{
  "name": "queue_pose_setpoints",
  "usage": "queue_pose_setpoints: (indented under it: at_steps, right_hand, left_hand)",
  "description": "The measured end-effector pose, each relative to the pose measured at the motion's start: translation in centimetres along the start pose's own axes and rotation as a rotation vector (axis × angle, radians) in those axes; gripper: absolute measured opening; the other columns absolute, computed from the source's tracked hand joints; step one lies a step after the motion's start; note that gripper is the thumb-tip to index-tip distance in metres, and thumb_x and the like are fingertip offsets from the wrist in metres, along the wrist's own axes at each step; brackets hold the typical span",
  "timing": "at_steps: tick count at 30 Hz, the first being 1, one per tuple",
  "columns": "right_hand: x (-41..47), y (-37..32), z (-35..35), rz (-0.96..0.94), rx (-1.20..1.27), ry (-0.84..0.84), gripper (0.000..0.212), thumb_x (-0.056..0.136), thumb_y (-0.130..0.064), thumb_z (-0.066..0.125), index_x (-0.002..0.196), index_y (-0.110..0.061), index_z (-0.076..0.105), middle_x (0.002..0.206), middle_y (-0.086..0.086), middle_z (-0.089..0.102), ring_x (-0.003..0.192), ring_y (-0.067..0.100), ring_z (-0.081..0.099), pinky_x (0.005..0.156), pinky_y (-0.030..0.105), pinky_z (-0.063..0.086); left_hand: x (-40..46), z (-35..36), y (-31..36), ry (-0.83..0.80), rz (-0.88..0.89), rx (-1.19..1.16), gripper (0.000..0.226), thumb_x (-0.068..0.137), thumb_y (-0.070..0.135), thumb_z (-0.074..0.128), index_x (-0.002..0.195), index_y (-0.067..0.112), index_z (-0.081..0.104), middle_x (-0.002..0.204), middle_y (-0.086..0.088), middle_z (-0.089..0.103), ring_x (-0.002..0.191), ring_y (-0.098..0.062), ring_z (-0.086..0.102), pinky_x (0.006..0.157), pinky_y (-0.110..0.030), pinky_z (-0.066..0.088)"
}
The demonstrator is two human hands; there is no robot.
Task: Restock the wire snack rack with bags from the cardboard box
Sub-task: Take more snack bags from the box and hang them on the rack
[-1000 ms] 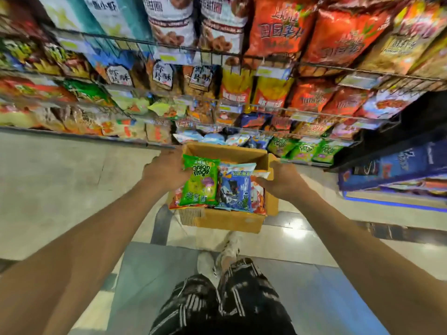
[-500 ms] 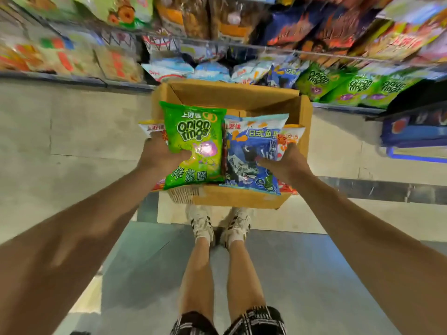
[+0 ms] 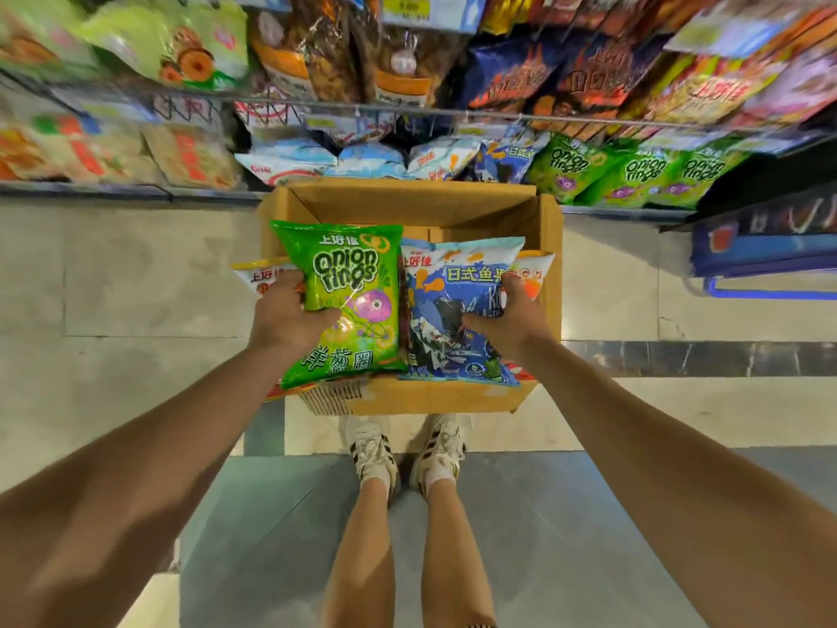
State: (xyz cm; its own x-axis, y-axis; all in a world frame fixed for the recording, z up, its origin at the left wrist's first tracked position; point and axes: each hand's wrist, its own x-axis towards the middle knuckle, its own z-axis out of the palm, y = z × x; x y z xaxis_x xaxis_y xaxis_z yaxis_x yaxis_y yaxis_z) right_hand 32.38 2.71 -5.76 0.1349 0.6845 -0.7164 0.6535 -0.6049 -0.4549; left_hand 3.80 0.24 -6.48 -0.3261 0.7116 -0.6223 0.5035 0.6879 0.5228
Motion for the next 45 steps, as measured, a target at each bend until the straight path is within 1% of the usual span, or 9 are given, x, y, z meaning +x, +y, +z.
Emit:
queue_pose_setpoints:
  at_steps: [7, 11, 18, 25, 28, 31, 35, 38, 45]
  right_hand:
    - [-6.3, -5.0, -8.2, -0.106, 0.012, -0.019, 0.076, 0.085, -0.031, 0.079, 0.149, -0.02, 0.038, 0.118, 0.007, 0.064, 0.07, 0.022, 0.063, 0.047, 0.028, 0.051]
    - [-12.8, -9.8, -16.3, -0.172, 0.082, 0.025, 0.087, 0.085, -0.032, 0.08, 0.154, -0.02, 0.03, 0.12, 0.014, 0.064, 0.087, 0.035, 0.068, 0.065, 0.053, 0.06]
    - [-25.5, -16.3, -29.2, -0.358, 0.167, 0.211, 0.078, 0.089, -0.028, 0.077, 0.152, -0.022, 0.033, 0.107, -0.001, 0.062, 0.077, 0.015, 0.063, 0.055, 0.038, 0.06]
    - [-36.0, -17.9, -38.9, -0.444, 0.321, 0.371, 0.097, 0.08, -0.041, 0.084, 0.156, -0.031, 0.025, 0.141, 0.007, 0.053, 0.117, 0.031, 0.062, 0.071, 0.043, 0.06]
    - [-39.9, -17.4, -42.1, -0.447, 0.332, 0.465, 0.1, 0.075, -0.047, 0.085, 0.154, -0.03, 0.027, 0.114, 0.009, 0.063, 0.086, 0.026, 0.068, 0.064, 0.043, 0.06]
    - [-43.1, -15.9, -44.8, -0.449, 0.354, 0.538, 0.09, 0.075, -0.044, 0.086, 0.149, -0.028, 0.037, 0.086, 0.016, 0.058, 0.061, 0.022, 0.058, 0.049, 0.036, 0.05]
    - [-46.6, -13.3, -47.2, -0.466, 0.349, 0.689, 0.094, 0.061, -0.069, 0.083, 0.139, -0.033, 0.046, 0.102, 0.01, 0.071, 0.083, 0.03, 0.07, 0.071, 0.051, 0.061]
    - [-47.9, -11.3, -49.0, -0.471, 0.377, 0.773, 0.074, 0.077, -0.051, 0.082, 0.138, -0.029, 0.046, 0.114, -0.002, 0.065, 0.097, 0.024, 0.064, 0.088, 0.054, 0.056]
    - [-46.4, -7.5, -54.4, -0.444, 0.407, 0.899, 0.087, 0.079, -0.047, 0.082, 0.148, -0.021, 0.036, 0.112, 0.006, 0.06, 0.1, 0.036, 0.065, 0.086, 0.053, 0.057]
  left_hand:
    - [-5.9, -7.3, 7.6, -0.048, 0.121, -0.163, 0.047, 0.073, 0.008, 0.087, 0.103, 0.026, 0.055, 0.087, 0.011, 0.061, 0.066, 0.003, 0.062, 0.066, -0.022, 0.051]
    - [-11.5, -14.1, 14.3, -0.032, 0.207, -0.259, 0.047, 0.078, 0.005, 0.083, 0.109, 0.027, 0.055, 0.092, 0.01, 0.061, 0.086, -0.016, 0.067, 0.08, -0.037, 0.056]
    - [-21.8, -24.3, 26.1, -0.009, 0.405, -0.292, 0.041, 0.07, 0.019, 0.091, 0.096, 0.031, 0.062, 0.099, 0.003, 0.071, 0.096, -0.031, 0.071, 0.082, -0.052, 0.058]
    - [-29.1, -29.6, 36.6, -0.009, 0.659, -0.281, 0.105, 0.049, 0.053, 0.091, 0.14, 0.018, 0.052, 0.135, -0.003, 0.061, 0.117, -0.023, 0.063, 0.101, -0.047, 0.051]
    - [-31.8, -29.8, 41.0, -0.013, 0.745, -0.238, 0.11, 0.044, 0.065, 0.091, 0.138, 0.023, 0.053, 0.133, -0.003, 0.064, 0.116, -0.024, 0.064, 0.099, -0.047, 0.052]
    - [-34.8, -29.0, 44.9, -0.067, 0.82, -0.236, 0.077, 0.071, 0.023, 0.09, 0.137, 0.01, 0.054, 0.128, -0.005, 0.064, 0.105, -0.02, 0.064, 0.09, -0.028, 0.05]
    - [-36.7, -26.5, 49.5, -0.098, 0.924, -0.208, 0.08, 0.074, 0.018, 0.089, 0.143, 0.007, 0.05, 0.13, -0.008, 0.06, 0.114, -0.021, 0.059, 0.092, -0.026, 0.045]
    - [-38.2, -24.6, 52.7, -0.143, 0.972, -0.181, 0.09, 0.064, 0.03, 0.094, 0.142, 0.011, 0.052, 0.131, -0.004, 0.062, 0.109, -0.022, 0.062, 0.089, -0.033, 0.05]
    - [-39.5, -19.8, 58.3, -0.133, 1.056, -0.197, 0.088, 0.072, 0.03, 0.089, 0.147, 0.018, 0.045, 0.131, 0.005, 0.054, 0.116, -0.016, 0.056, 0.089, -0.034, 0.049]
